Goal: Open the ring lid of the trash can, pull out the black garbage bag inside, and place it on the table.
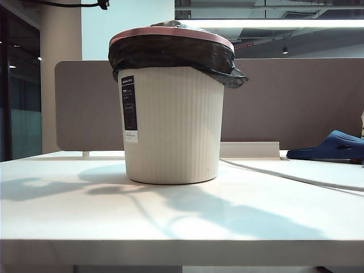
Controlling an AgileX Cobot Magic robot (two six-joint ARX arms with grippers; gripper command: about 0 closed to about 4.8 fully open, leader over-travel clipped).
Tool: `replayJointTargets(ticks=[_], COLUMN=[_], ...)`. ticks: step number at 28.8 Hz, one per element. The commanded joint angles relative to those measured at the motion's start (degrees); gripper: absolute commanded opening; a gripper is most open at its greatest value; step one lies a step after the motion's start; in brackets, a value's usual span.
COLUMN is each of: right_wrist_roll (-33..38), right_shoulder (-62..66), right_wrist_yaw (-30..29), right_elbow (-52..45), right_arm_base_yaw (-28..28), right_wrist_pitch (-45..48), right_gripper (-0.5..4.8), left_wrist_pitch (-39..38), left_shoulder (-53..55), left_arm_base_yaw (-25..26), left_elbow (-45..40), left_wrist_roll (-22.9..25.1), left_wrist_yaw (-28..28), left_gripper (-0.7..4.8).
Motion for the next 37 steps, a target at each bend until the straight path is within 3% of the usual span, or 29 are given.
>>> replayJointTargets(ticks=[1,7,12,24,37], right_wrist_roll=[4.66,6.71,10.43,13.07,17.00], right_shoulder=[-0.59,-2.67,-3.78,-3.91,-3.91], right_wrist_yaw=[1.97,3.32,3.21,1.09,1.16], right_elbow=[0.76,0.76,0.79,0.76,0.76], right_arm_base_yaw=[-0.76,0.00,2.38,9.20,11.43], right_wrist_pitch=[-1.05,-11.96,-20.37,-28.41,-29.70], right_gripper=[-0.01,-0.01,-0.01,-0.01,-0.01], left_wrist_pitch=[-4.11,-23.23,-33.03,-42.91,-44.68], left_shoulder=[-0.50,-3.37,-5.90,-6.08,-5.22], left_arm_base_yaw=[0.52,4.48,10.38,11.76,12.35], left_elbow=[0.13,0.07,0.07,0.07,0.07], left_wrist_roll=[3.45,5.35,5.29,5.88,6.56], left_wrist_yaw=[7.19,1.27,-1.53,-4.87,-8.81], left_gripper=[2.09,1.86,1.87,2.16,2.16])
